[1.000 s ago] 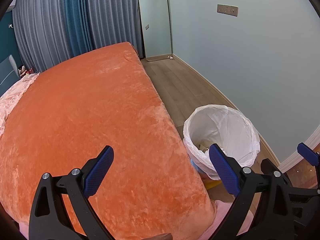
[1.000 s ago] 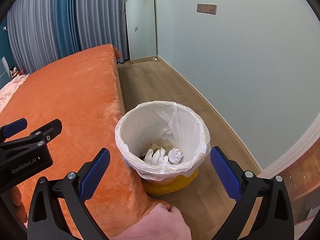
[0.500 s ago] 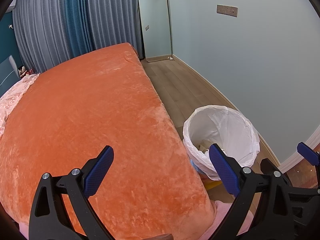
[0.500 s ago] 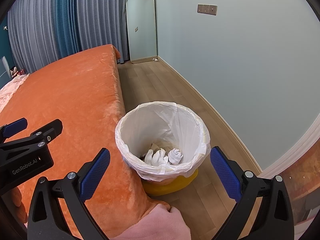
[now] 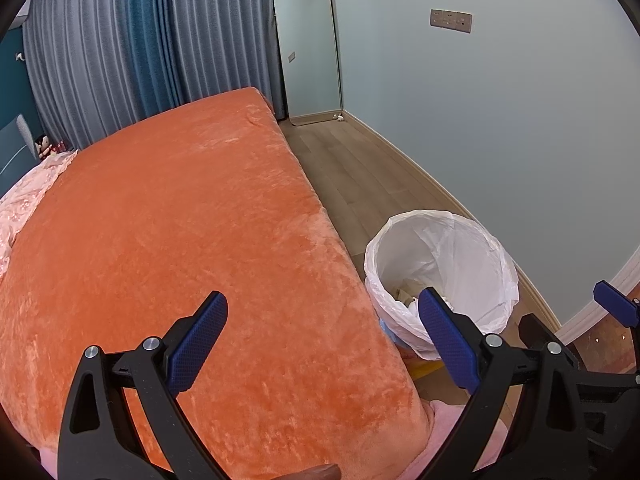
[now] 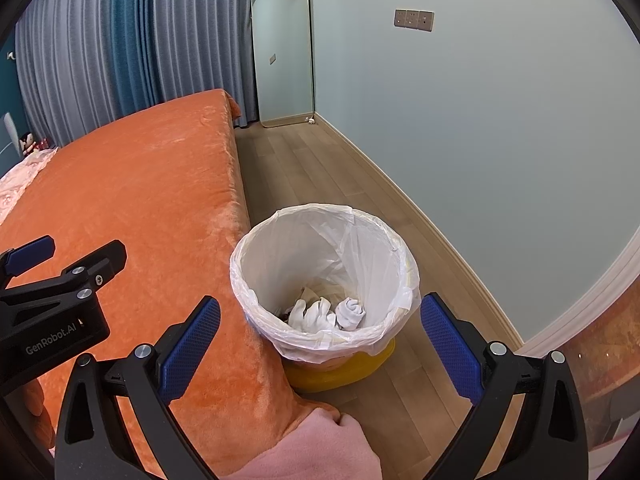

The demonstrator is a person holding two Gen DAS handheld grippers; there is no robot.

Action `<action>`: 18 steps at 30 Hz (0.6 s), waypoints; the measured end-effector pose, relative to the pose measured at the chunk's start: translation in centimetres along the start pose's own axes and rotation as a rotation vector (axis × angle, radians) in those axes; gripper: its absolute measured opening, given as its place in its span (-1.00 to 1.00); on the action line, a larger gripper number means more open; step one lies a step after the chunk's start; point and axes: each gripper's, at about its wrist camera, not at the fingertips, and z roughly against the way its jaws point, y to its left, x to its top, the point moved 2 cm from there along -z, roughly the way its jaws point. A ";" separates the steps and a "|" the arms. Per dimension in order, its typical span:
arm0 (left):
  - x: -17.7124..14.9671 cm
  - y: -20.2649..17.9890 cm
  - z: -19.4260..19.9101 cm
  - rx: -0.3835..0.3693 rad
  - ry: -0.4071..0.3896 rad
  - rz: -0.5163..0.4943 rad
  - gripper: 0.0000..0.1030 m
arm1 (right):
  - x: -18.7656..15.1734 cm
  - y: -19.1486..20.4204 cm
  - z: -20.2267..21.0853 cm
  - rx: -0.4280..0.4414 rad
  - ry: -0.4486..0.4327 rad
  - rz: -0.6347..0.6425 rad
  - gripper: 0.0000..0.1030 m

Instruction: Collect trash

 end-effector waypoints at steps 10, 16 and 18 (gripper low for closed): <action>0.1 -0.3 0.1 0.019 -0.016 -0.011 0.78 | 0.1 0.0 0.0 -0.005 -0.003 0.005 0.87; 0.2 -0.5 -0.1 0.031 -0.010 -0.014 0.76 | 0.1 0.1 0.0 -0.005 -0.003 0.003 0.87; 0.2 -0.5 -0.2 0.032 -0.008 -0.015 0.76 | 0.2 -0.1 0.0 -0.006 -0.002 0.001 0.87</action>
